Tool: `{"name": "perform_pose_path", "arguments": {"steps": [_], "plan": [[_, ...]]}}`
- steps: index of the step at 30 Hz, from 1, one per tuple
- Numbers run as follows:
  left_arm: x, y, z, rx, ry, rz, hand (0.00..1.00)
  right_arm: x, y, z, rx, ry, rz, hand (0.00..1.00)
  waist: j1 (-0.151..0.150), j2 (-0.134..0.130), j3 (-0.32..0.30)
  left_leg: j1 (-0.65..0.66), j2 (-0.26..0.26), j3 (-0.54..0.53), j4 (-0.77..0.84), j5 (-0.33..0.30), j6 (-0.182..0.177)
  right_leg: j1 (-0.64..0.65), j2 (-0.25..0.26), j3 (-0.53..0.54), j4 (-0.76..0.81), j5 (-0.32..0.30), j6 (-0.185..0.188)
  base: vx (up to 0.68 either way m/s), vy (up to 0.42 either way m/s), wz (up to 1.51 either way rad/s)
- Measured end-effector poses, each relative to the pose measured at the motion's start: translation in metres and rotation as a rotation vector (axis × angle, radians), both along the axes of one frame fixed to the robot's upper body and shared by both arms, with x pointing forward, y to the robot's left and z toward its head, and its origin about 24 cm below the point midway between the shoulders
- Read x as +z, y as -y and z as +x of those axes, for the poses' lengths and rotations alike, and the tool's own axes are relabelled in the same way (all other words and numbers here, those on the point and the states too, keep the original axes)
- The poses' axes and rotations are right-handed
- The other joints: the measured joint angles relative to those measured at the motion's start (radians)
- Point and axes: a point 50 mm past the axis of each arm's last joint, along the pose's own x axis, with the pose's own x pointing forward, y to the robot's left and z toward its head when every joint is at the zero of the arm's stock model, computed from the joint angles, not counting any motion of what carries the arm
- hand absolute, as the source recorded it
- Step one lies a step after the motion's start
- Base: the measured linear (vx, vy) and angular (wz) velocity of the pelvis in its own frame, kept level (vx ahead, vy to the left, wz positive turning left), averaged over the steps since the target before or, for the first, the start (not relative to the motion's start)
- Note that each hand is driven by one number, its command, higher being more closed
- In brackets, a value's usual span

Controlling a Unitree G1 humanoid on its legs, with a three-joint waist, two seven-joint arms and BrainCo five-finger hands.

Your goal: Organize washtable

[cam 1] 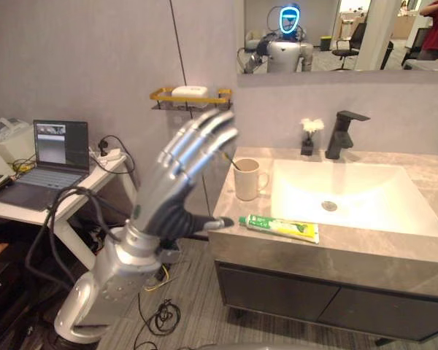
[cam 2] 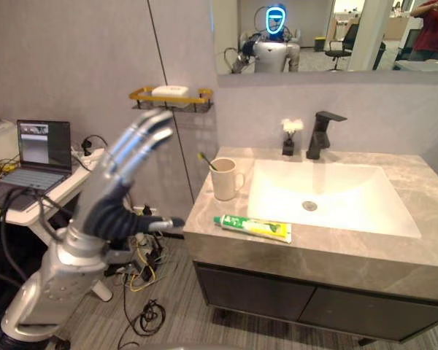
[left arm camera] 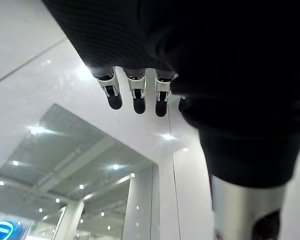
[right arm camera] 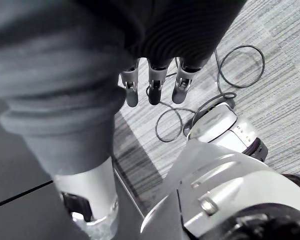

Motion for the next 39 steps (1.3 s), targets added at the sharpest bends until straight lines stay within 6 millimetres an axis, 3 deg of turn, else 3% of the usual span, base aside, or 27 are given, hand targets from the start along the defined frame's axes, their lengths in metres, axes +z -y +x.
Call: {"name": "perform_pose_path", "arguments": {"steps": [9,16,22,39], "plan": [[-0.007,0.017,0.001,-0.182,-0.081,0.283,0.0,0.001,0.006,0.013,-0.057,0.048,-0.007,0.0,-0.004,0.007,-0.002,0.0,-0.003,-0.006,-0.004,-0.001,0.0,0.005,0.0,-0.002,-0.013,0.0,0.0,0.02,0.002,0.01],[-0.014,0.022,0.001,-0.271,-0.129,0.467,0.0,0.003,0.012,0.025,-0.08,0.089,-0.022,0.0,-0.029,0.024,-0.001,0.012,-0.004,-0.007,-0.013,-0.001,0.001,0.021,-0.001,-0.003,-0.024,0.0,0.0,0.0,0.0,0.0],[-0.01,0.023,0.007,-0.281,-0.13,0.516,0.0,0.005,0.019,0.027,-0.098,0.1,-0.037,0.0,-0.053,0.031,-0.001,0.013,-0.004,-0.008,-0.018,-0.001,0.001,0.02,-0.001,-0.003,-0.026,0.0,0.0,0.0,0.0,0.0],[0.005,0.027,0.044,-0.218,-0.109,0.662,0.0,0.008,0.03,0.03,-0.179,0.137,-0.04,0.0,-0.061,0.072,0.004,0.03,-0.012,-0.034,-0.023,-0.001,0.001,0.042,-0.007,-0.026,-0.024,-0.011,0.0,0.01,-0.002,0.05]]}}
